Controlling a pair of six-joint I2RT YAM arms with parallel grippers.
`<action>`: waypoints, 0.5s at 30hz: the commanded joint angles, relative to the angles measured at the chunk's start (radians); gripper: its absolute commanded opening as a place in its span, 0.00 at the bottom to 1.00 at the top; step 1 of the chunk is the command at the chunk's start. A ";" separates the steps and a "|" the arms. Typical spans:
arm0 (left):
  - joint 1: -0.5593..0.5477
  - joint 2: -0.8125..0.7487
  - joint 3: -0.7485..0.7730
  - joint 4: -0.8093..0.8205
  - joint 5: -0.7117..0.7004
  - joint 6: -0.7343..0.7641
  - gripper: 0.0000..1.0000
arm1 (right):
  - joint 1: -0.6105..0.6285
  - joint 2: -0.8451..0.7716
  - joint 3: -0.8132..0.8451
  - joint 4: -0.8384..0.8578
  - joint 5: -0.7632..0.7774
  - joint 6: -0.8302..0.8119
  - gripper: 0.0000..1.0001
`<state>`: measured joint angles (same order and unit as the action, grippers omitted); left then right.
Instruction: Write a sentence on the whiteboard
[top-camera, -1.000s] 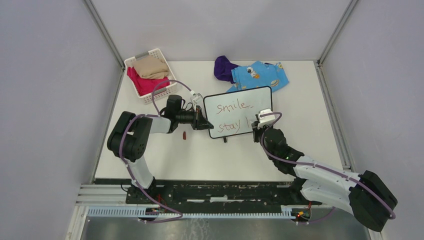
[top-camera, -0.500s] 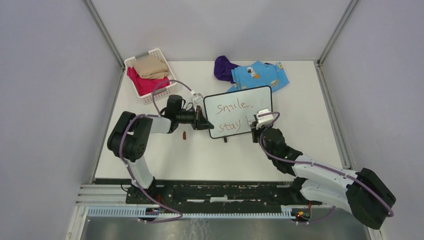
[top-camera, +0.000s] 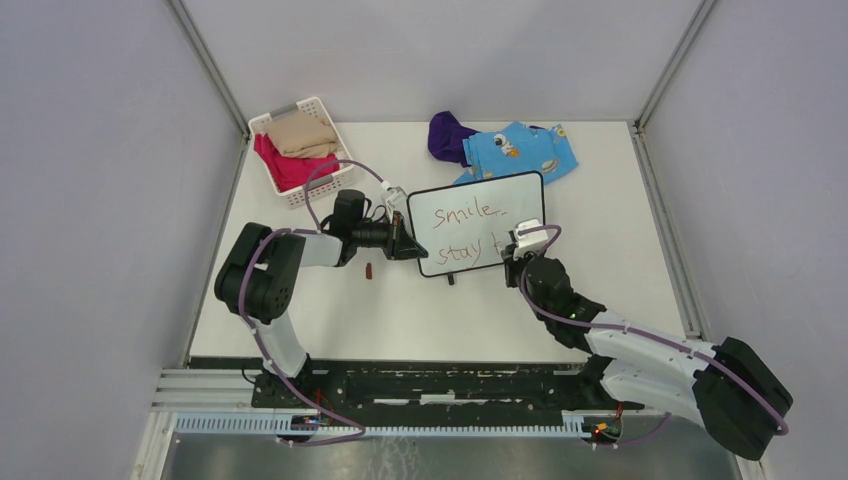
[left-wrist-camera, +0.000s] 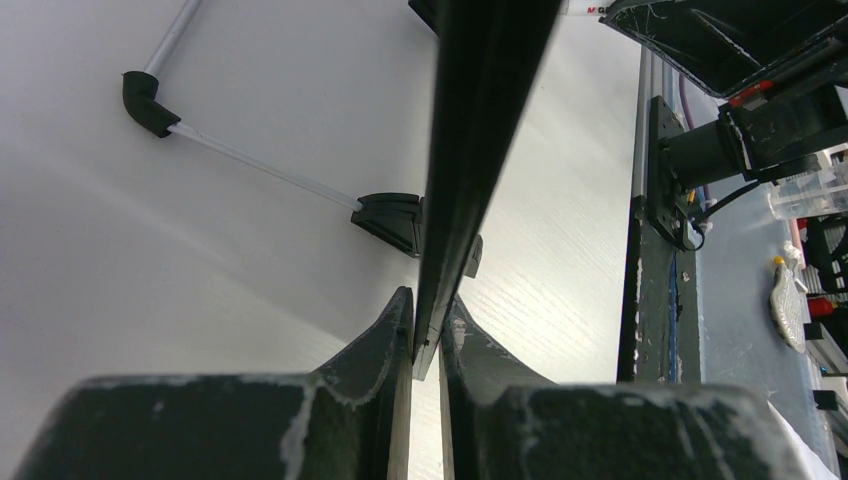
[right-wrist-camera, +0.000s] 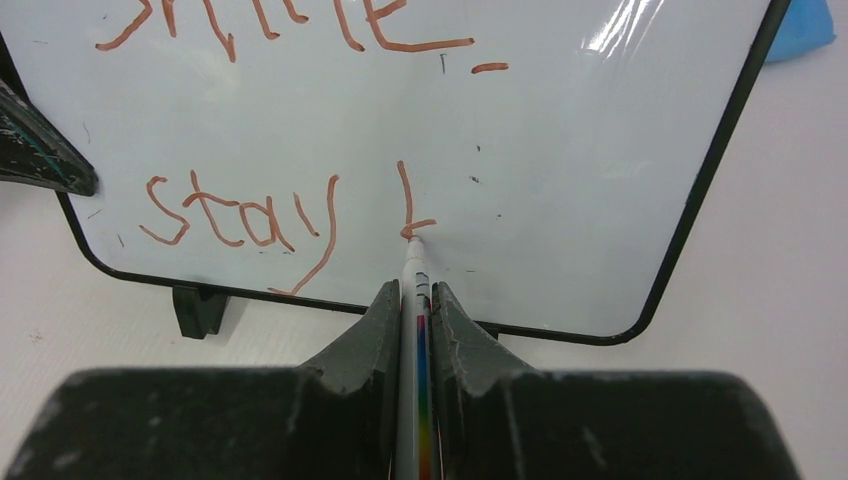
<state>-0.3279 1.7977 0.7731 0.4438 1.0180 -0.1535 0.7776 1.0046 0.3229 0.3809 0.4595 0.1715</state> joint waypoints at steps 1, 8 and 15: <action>-0.011 0.021 0.005 -0.063 -0.129 0.066 0.02 | -0.004 -0.025 -0.006 -0.007 0.069 0.014 0.00; -0.011 0.021 0.006 -0.064 -0.127 0.064 0.02 | -0.007 -0.044 -0.013 -0.023 0.077 0.020 0.00; -0.011 0.020 0.006 -0.063 -0.127 0.064 0.02 | -0.007 -0.115 -0.011 -0.006 0.050 0.008 0.00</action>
<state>-0.3286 1.7977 0.7734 0.4431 1.0180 -0.1532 0.7757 0.9314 0.3035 0.3340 0.4984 0.1825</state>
